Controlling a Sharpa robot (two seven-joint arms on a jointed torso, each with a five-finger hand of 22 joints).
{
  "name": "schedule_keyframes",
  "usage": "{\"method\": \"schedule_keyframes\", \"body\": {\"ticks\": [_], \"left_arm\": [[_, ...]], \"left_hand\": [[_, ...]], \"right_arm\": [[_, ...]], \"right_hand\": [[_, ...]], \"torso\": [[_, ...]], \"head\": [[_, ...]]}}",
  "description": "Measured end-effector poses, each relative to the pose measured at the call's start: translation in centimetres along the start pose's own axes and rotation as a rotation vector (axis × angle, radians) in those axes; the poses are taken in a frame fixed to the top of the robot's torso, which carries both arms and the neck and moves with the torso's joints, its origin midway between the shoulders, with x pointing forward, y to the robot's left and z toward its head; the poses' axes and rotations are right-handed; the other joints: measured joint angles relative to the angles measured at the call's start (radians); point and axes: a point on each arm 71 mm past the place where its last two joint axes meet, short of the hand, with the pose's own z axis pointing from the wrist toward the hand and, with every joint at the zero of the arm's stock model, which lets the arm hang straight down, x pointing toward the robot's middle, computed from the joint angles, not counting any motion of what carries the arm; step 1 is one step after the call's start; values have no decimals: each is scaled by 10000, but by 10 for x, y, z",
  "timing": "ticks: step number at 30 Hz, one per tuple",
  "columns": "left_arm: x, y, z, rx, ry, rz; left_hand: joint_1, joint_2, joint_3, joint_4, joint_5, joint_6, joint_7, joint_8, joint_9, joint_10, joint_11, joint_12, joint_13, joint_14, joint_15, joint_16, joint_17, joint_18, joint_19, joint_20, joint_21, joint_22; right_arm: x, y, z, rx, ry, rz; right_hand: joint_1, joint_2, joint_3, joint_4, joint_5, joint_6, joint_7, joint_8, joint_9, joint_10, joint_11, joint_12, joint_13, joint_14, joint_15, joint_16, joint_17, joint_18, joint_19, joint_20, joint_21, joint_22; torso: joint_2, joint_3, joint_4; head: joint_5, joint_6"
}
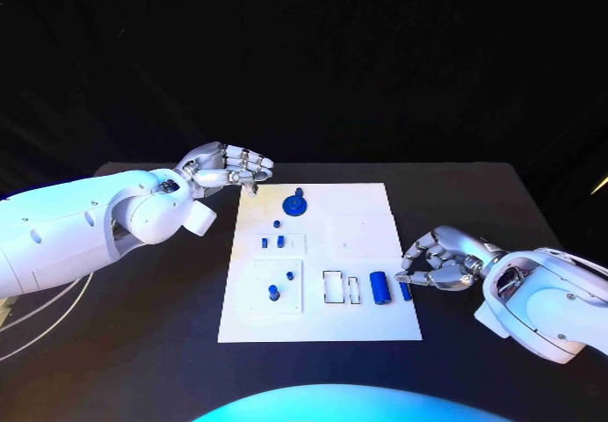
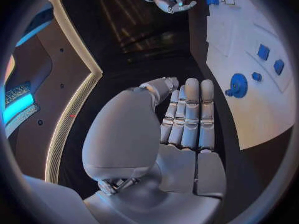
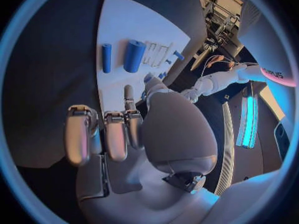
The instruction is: Assemble the parts on the task board
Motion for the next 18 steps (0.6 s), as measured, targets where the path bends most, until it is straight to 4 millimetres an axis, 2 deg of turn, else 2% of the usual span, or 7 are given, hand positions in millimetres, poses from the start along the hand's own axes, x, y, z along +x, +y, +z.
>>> {"method": "schedule_keyframes", "body": {"ticks": [4, 6, 11, 13, 18], "left_arm": [[0, 1, 0, -9, -1, -15], [0, 1, 0, -17, -1, -22], [0, 1, 0, -18, -9, -31], [0, 1, -1, -19, -12, -34], [-1, 1, -1, -24, -31, -40]], "left_hand": [[0, 0, 0, 0, 0, 0, 0, 0, 0, 0, 0, 0, 0, 0, 0, 0, -1, 0, 0, 0, 0, 0], [0, 0, 0, 0, 0, 0, 0, 0, 1, 0, 0, 0, 0, 0, 0, 0, -1, 0, 0, 0, 0, 0], [0, 0, 0, 0, 0, 0, 0, 0, 1, 0, 0, 0, 1, 0, 0, 0, -1, 0, 0, 0, 0, 0], [0, 0, 0, 0, 0, 0, 0, 0, 1, 0, 0, 0, 1, 0, 0, 0, -1, 0, 0, 0, 0, 0], [0, 0, 0, 0, 0, 0, 0, 0, 1, 0, 0, 1, 1, 0, 0, 0, -2, 0, 0, 0, 0, 0]], "right_arm": [[6, 1, 3, 171, -59, -231], [10, 2, 5, 260, -45, -311], [21, 4, 10, 389, 35, -452], [24, 4, 12, 462, 44, -516], [30, 6, 16, 550, 74, -651]], "right_hand": [[-262, 33, -228, -5, 0, -1, 1, 71, 40, 0, -1, 238, 0, 0, 0, 94, 0, 1, 0, 0, 185, -1], [-446, 41, -367, -1, 0, -1, 1, 87, 68, 0, -1, 276, 0, 0, 0, 105, -1, -112, 0, 0, 230, -1], [-773, 142, -733, 14, 116, -1, 1, 233, 130, -2, 1, 351, 0, 0, 0, 148, -1, -112, 0, 1, 321, -1], [-1146, 200, -1119, 16, 272, 55, -55, 354, 193, 33, -34, 415, -1, 0, 0, 202, -2, -112, 0, 1, 381, -2], [-1210, 263, -1339, 17, 290, 68, -67, 389, 231, 33, -34, 432, -2, 0, 1, 202, -2, -112, 0, 1, 423, -2]], "torso": [[1, 0, 5], [2, -2, 5], [10, -7, 5], [11, -7, 5], [12, -7, 5]], "head": [[-10, -3], [-10, -12], [29, -30], [41, -38], [75, -69]]}}
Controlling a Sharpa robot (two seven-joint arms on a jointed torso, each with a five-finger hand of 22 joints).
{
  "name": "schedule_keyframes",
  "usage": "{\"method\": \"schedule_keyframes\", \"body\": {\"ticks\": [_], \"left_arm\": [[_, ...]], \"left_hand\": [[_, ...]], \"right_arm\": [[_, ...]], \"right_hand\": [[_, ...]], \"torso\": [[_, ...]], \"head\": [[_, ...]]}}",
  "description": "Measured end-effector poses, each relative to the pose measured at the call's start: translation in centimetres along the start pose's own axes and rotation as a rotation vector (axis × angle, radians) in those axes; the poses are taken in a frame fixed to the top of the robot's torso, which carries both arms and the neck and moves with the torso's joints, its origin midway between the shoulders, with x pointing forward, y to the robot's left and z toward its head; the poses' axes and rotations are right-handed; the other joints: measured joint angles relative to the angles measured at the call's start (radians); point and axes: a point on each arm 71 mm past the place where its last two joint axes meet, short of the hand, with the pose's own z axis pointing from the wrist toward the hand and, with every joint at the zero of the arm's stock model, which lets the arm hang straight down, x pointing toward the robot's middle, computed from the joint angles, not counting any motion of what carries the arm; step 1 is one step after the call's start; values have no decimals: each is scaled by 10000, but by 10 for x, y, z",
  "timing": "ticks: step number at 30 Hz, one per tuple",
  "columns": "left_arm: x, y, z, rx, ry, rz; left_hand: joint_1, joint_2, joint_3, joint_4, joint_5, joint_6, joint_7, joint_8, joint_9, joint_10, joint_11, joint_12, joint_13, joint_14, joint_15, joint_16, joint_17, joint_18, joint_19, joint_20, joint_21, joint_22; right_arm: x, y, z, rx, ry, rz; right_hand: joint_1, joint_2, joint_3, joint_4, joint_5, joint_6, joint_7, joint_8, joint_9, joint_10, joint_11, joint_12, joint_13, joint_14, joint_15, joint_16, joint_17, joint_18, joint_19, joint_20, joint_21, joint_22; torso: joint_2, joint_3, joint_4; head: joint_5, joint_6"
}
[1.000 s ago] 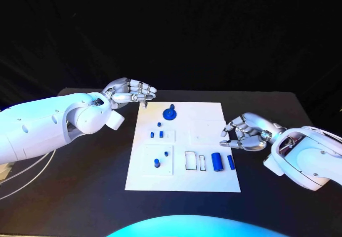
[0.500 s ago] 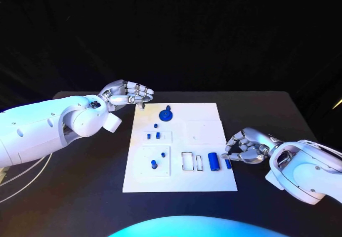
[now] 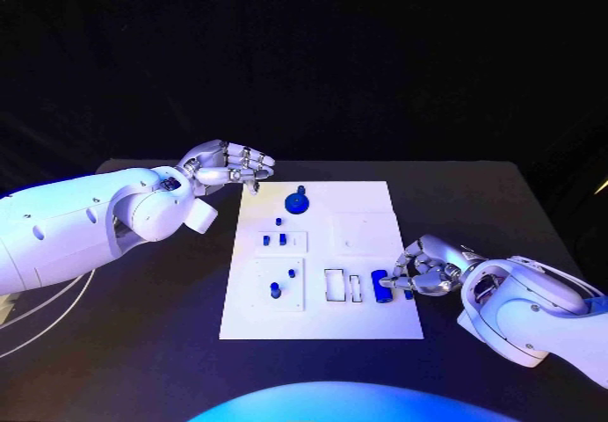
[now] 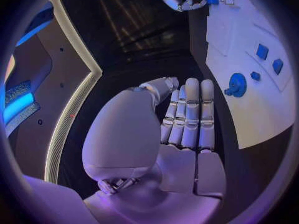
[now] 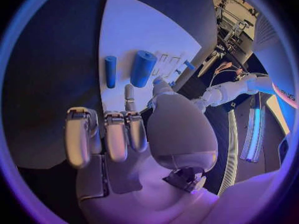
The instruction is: Assemble the parts on the task board
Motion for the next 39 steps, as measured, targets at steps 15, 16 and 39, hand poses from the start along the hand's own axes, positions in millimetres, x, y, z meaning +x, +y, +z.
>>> {"method": "schedule_keyframes", "body": {"ticks": [15, 16, 39], "left_arm": [[-1, 0, 0, -11, -15, -21], [-1, 0, -1, -12, -16, -22], [-2, 1, -2, -38, -52, -25]], "left_hand": [[0, 0, 0, 0, 0, 0, 0, 0, -9, 0, 0, 38, -10, 0, 0, 0, 9, 0, -27, 27, 0, 0], [0, 0, 0, 0, 0, 0, 0, 0, -9, 0, 0, 38, -10, 0, 0, 0, 8, 0, -27, 27, 0, 0], [-54, 54, 0, 0, 0, 0, 0, 0, -8, 0, 0, 37, -9, 0, 0, 0, 15, 1, -27, 27, 0, 0]], "right_arm": [[16, 5, 13, 228, 272, -522], [17, 5, 14, 238, 314, -557], [19, 11, 14, 311, 407, -971]], "right_hand": [[-393, -1, -453, 15, -140, 49, -49, 193, 96, -1, 0, 0, -2, 2, -70, 0, -2, 5, 1, -72, 35, -2], [-393, -1, -475, 19, -140, 49, -49, 195, 124, 2, -3, 0, -2, 2, -71, 0, -2, 6, 1, -72, 34, -2], [234, 357, -423, -23, 949, 327, -327, 858, 323, -7, -290, -31, -5, -16, -239, 39, -4, -98, 2, -219, 319, -3]], "torso": [[-8, 1, -11], [-8, 3, -9], [-12, 0, -6]], "head": [[61, -56], [66, -61], [95, -76]]}}
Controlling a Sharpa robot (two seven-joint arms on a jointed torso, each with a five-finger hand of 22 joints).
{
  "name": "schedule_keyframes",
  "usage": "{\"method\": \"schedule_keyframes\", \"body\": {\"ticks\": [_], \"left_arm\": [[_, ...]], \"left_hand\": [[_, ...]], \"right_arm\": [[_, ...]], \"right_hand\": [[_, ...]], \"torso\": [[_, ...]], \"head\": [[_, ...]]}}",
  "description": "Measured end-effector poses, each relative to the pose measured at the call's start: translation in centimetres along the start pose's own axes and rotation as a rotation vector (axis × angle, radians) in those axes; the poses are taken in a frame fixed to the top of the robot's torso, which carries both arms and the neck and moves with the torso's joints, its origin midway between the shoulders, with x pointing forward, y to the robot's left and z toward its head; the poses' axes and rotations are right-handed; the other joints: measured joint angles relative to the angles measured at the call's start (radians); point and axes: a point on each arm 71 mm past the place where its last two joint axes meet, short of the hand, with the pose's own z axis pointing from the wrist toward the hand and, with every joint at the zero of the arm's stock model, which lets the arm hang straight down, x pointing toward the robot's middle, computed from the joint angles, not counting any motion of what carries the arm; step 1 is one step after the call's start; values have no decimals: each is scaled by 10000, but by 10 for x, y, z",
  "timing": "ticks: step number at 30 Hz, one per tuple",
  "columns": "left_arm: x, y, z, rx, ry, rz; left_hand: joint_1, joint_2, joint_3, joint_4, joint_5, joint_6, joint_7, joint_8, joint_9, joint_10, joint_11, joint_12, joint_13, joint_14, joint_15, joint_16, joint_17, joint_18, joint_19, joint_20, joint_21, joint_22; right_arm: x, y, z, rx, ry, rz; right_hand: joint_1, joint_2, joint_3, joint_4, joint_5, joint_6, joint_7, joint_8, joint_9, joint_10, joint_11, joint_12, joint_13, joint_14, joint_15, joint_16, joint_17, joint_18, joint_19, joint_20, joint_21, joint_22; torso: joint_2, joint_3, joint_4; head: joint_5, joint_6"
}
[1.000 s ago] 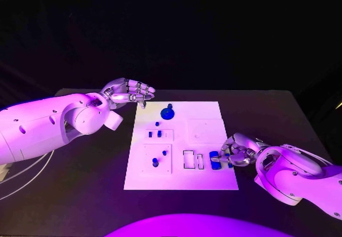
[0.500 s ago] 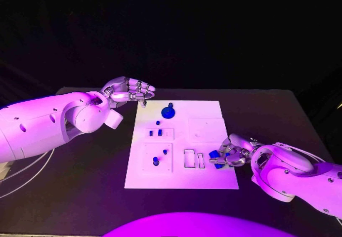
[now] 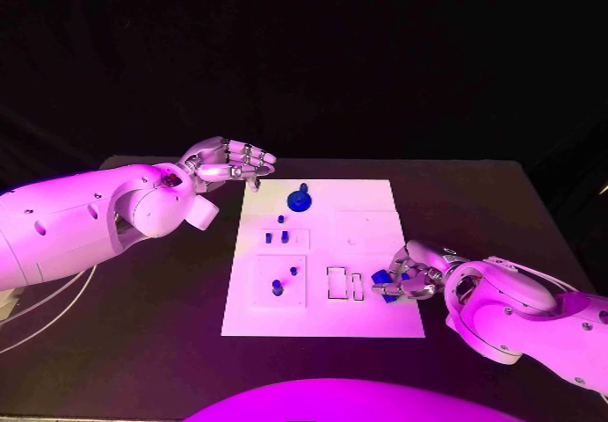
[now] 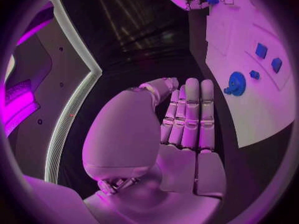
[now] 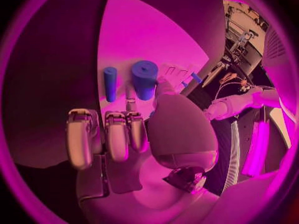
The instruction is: Assemble the parts on the task board
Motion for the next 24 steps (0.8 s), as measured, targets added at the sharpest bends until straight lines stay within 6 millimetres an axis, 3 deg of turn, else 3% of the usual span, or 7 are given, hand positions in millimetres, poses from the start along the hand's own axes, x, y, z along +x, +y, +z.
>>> {"method": "schedule_keyframes", "body": {"ticks": [6, 16, 24], "left_arm": [[0, 0, 0, -3, -10, -2], [-1, 0, 0, -8, -19, -10], [0, 0, 1, -7, 1, -26]], "left_hand": [[0, 0, 0, 0, 0, 0, 0, 0, 0, 0, 0, 0, -4, 0, 0, 0, 0, -1, 0, 0, 0, 0], [1, 0, 0, 0, 0, 0, 0, 0, 1, 0, 0, 0, -11, 0, 0, 0, -1, 0, 1, -1, 0, 0], [1, 0, 0, 0, 0, 0, 0, 0, -8, 0, 0, 0, -10, 0, 0, 0, -2, 0, 1, -1, 0, 0]], "right_arm": [[0, 3, -6, -91, -207, 448], [-26, 25, -13, -697, -702, 1371], [-18, 47, -8, -977, -9, 1881]], "right_hand": [[118, 120, 54, 0, 293, 3, -5, 191, -2, 0, -72, 0, -1, 11, -53, 0, -1, -28, -1, -69, 211, 8], [-8, 319, 133, -1, 503, 2, -7, 218, -2, 17, -95, 66, -1, 17, -118, 0, -1, -28, -1, -69, 216, 7], [-98, 410, 133, -1, 503, 2, -7, 224, -2, 33, -110, 66, -2, 17, -118, 0, -2, -27, -1, -68, 216, 6]], "torso": [[2, -6, -1], [-8, -12, -2], [-4, -12, -3]], "head": [[17, 25], [19, 49], [2, 62]]}}
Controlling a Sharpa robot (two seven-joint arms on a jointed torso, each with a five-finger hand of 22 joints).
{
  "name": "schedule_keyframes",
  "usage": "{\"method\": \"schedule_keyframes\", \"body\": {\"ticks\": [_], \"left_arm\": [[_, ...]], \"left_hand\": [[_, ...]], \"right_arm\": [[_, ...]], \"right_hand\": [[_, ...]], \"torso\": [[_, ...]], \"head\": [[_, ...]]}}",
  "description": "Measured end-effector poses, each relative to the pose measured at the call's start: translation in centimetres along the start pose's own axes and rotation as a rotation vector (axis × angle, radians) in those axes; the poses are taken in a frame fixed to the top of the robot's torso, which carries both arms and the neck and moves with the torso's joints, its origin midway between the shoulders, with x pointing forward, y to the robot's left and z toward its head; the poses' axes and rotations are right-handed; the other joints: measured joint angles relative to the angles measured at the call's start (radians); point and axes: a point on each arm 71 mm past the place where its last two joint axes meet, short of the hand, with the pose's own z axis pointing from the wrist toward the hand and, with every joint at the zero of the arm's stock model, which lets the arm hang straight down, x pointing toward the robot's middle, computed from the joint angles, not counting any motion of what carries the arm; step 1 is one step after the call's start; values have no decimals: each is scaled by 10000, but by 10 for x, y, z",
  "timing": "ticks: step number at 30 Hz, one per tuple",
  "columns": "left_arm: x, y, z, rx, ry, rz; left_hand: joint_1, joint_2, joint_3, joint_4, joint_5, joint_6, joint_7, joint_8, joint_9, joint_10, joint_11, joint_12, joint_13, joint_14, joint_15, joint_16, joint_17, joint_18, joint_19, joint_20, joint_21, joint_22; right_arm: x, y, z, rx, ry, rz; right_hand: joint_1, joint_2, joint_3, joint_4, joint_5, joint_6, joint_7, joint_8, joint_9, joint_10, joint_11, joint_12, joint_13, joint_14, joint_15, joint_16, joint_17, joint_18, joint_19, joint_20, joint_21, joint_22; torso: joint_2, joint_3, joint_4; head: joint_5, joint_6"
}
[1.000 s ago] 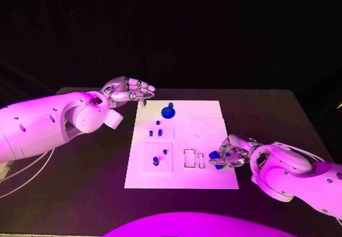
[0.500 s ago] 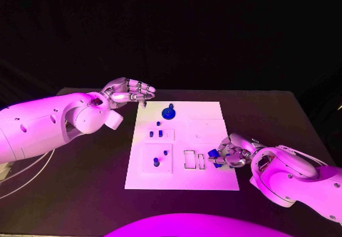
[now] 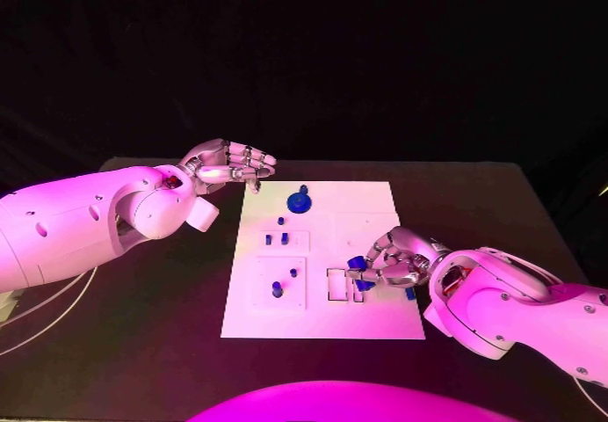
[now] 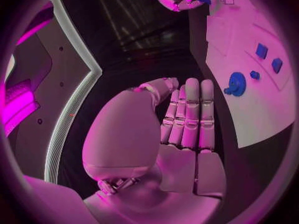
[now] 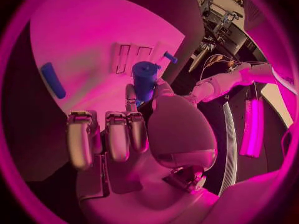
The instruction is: Assemble the parts on the task board
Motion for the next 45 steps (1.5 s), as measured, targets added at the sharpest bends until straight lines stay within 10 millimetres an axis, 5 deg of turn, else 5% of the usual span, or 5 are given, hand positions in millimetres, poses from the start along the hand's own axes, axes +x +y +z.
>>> {"method": "schedule_keyframes", "body": {"ticks": [11, 32, 37, 45], "left_arm": [[1, 0, 0, 2, 12, -14], [0, 0, -1, -11, 7, -24], [0, 0, -1, -15, 8, -25], [0, 0, -1, -27, 5, -26]], "left_hand": [[0, 0, 0, 0, 0, 0, 0, 0, 0, 0, 0, 0, 1, 0, 0, 0, 8, -1, 1, -1, 0, 0], [0, 0, 0, 0, 0, 0, 0, 0, 1, 0, 0, 0, 2, 0, 0, 0, 6, 0, 1, -1, 0, 0], [0, 0, 0, 0, 0, 0, 0, 0, 2, 0, 0, 0, 2, 0, 0, 0, 5, 0, 1, -1, 0, 0], [-39, 39, 0, 0, 0, 0, 0, 0, 2, 0, 0, 0, -14, 0, 0, 0, 15, 0, 1, -1, 0, 0]], "right_arm": [[23, 7, 14, 136, 888, 93], [29, 11, 29, 196, 697, -621], [31, 12, 31, 203, 721, -747], [31, 12, 32, 261, 685, -858]], "right_hand": [[-279, 279, -247, 5, -782, 1, 0, 123, 5, 0, 1, 0, 0, 0, 1, 0, -1, 0, -36, -35, -36, -1], [-429, 363, -452, 19, -1042, 11, -6, 214, 102, 0, 2, -40, -2, 0, 1, 0, 7, 0, -1, -70, -85, -3], [-733, 294, -753, 14, -1685, 208, -201, 317, 147, 1, 2, -95, -2, 0, 1, 0, 6, 1, -1, -70, -133, -4], [-1351, 310, -988, 39, -2338, 249, -242, 469, 221, -33, -31, -102, -2, 0, 2, 0, 5, 1, -1, -69, -133, -5]], "torso": [[12, 5, 7], [26, 17, 3], [27, 16, 3], [18, 14, -5]], "head": [[12, -40], [78, -55], [100, -72], [106, -65]]}}
